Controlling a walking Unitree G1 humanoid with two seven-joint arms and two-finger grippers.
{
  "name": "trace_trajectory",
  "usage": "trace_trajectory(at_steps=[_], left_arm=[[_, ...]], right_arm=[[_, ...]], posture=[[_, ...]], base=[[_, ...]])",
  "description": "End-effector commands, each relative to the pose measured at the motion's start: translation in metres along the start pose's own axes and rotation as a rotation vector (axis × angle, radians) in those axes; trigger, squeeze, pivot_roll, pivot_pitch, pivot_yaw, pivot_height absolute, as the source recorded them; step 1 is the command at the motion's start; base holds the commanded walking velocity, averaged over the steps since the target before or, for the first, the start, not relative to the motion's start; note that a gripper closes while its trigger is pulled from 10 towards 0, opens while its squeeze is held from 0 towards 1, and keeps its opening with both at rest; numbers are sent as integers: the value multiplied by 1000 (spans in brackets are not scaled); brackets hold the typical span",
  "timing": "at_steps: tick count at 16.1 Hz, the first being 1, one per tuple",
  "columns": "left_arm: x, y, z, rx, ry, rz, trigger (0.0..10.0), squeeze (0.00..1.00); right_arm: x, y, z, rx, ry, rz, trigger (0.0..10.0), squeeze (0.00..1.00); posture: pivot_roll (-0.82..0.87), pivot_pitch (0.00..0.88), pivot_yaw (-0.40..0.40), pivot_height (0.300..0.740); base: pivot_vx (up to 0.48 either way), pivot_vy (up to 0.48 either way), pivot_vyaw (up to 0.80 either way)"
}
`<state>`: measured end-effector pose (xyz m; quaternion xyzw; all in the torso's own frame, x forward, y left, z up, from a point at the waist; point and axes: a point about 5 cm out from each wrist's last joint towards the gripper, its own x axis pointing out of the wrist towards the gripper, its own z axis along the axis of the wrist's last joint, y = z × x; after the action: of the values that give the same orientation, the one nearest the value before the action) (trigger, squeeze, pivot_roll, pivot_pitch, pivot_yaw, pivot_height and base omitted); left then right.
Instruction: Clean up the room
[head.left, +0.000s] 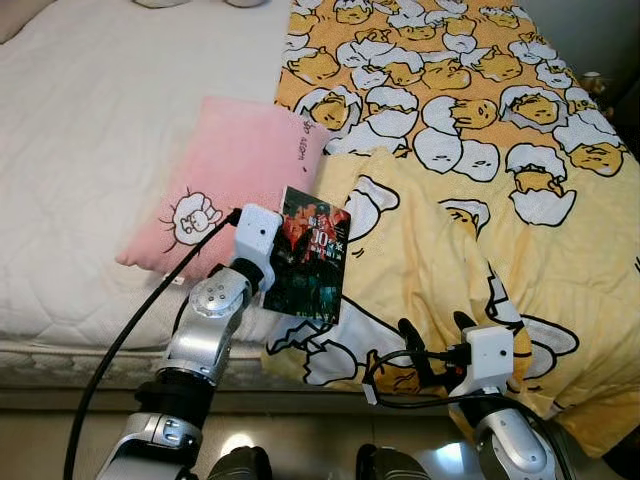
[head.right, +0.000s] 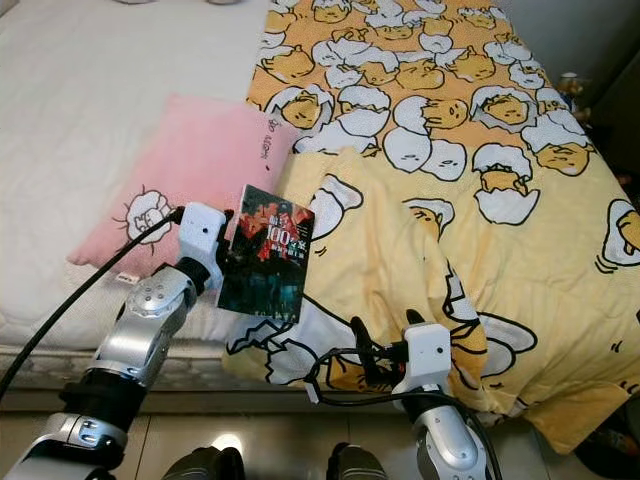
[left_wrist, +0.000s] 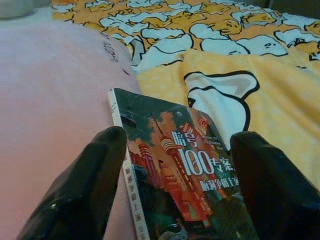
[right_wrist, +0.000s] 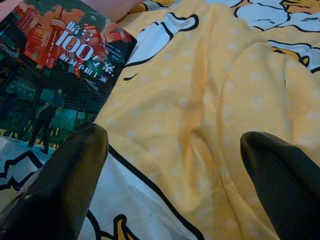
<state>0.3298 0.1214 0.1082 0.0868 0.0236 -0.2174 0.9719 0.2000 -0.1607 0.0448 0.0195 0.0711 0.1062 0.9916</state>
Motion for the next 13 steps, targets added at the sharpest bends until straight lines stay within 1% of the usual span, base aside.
trace_trajectory(at_steps=[1,2,3,4,5,6,8,10,11,13], left_arm=[[-3,-3,-8,22,30,-1,10000,1000],[-6,-3,-14,51,57,11,10000,1000],[-6,-4,-20,42,85,21,10000,1000],[-6,-5,-22,7,96,18,10000,125],[-6,-6,-23,-11,100,18,10000,0],[-6,-7,-24,-21,104,16,10000,0],[-8,-5,-34,-17,166,61,10000,0],[-9,-4,-38,-48,193,73,10000,0],[-9,-7,-42,-87,216,63,10000,0],[-9,-9,-47,-102,250,63,10000,0]], right_arm=[[-3,-2,-3,-2,21,-4,10000,0],[-4,-1,-5,-3,26,-2,10000,0],[-4,-1,-5,-4,29,0,10000,0],[-5,-1,-6,-5,33,2,10000,0],[-5,-1,-6,-8,36,4,10000,0],[-5,-1,-6,-8,36,4,10000,0],[-6,0,-8,-10,44,3,10000,0],[-7,0,-9,-11,47,3,10000,0],[-8,1,-9,-12,52,3,10000,0],[-8,1,-10,-13,55,2,10000,0]], posture=[[-111,98,-7,740],[-111,96,-7,740],[-109,93,-9,740],[-111,93,-10,740],[-111,92,-10,740],[-113,91,-10,740],[-115,92,-8,740],[-116,95,-9,740],[-119,99,-9,740],[-120,101,-9,740]], base=[[0,0,0],[0,0,0],[0,0,0],[0,0,0],[0,0,0],[0,0,0],[0,0,0],[0,0,0],[0,0,0],[0,0,0]])
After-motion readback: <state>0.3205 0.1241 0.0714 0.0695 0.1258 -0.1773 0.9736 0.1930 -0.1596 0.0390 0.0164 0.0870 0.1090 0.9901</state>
